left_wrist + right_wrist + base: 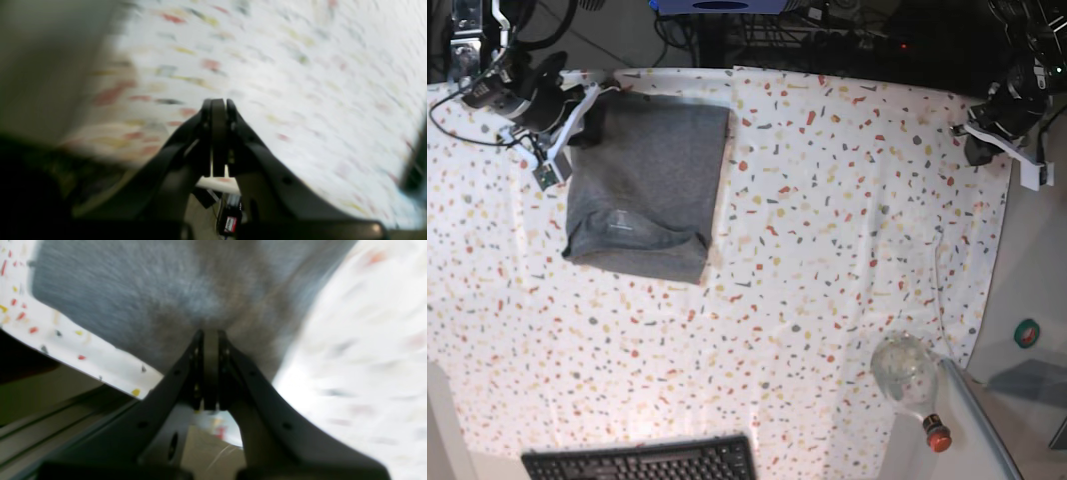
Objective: Layout the t-shirt on the table in an organized manner, then fold the t-shirt properly
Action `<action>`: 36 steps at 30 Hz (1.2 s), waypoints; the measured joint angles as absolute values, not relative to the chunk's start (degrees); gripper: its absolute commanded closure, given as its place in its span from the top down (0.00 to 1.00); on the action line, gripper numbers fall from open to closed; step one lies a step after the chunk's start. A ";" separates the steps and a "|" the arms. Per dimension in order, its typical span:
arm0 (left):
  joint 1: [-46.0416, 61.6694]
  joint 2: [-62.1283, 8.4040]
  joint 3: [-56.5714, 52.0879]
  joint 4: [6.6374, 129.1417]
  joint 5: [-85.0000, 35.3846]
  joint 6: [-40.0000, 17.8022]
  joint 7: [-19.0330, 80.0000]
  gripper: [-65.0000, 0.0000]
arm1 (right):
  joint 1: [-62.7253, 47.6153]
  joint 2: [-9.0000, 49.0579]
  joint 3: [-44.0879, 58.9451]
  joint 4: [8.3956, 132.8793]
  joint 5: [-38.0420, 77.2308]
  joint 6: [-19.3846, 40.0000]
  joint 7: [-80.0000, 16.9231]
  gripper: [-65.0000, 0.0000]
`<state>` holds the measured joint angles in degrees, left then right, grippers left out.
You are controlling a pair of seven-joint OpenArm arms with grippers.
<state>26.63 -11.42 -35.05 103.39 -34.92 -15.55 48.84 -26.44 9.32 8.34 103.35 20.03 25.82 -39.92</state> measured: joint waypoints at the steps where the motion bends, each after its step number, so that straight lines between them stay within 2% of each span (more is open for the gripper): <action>1: 27.16 -11.38 -33.41 104.53 -35.11 -15.62 47.00 0.00 | -27.20 9.23 10.28 106.08 20.14 25.93 -39.88 0.00; 5: 31.11 -14.72 -24.21 106.17 -32.05 -15.79 38.35 0.00 | -30.52 9.30 18.79 112.16 20.01 26.00 -43.35 0.00; 8: 34.54 -18.96 -12.78 105.82 -19.03 -15.05 28.67 0.00 | -34.09 9.15 25.30 112.12 20.03 26.02 -43.16 0.00; 10: 37.06 -19.35 -6.94 105.36 -7.60 -15.77 20.88 0.00 | -38.33 9.28 28.45 112.14 19.94 26.48 -42.54 0.00; 13: 43.00 -18.55 -4.47 101.06 3.53 -16.34 12.03 0.00 | -46.00 9.19 31.62 111.81 19.35 32.25 -40.91 0.00; 16: 48.49 -19.59 -4.45 95.53 4.43 -15.92 5.10 0.00 | -54.30 9.13 32.25 111.00 19.88 36.10 -35.92 0.00; 19: 52.71 -19.64 -4.40 92.84 4.25 -15.42 -2.20 0.00 | -60.47 8.84 32.08 107.63 20.53 36.75 -33.71 0.00; 24: 54.87 -19.31 0.84 84.79 4.27 -15.40 -3.90 0.00 | -58.74 10.28 24.43 89.38 17.96 35.94 -32.73 0.00; 28: 49.45 -18.00 6.37 73.80 4.40 -15.38 -4.10 0.00 | -51.96 9.82 14.87 73.58 4.97 36.29 -25.61 0.00; 33: 37.23 -12.29 9.39 52.97 4.51 -15.00 -4.89 0.00 | -35.42 9.19 10.85 45.01 -1.23 36.45 -17.28 0.00; 36: 31.07 -10.17 10.22 38.46 3.88 -15.20 -5.19 0.00 | -24.12 12.80 10.55 24.25 -3.38 35.92 -7.53 0.00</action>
<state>31.07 -10.17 10.22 38.46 3.88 -15.20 -5.19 -24.12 12.80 10.55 24.25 -3.38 35.92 -7.53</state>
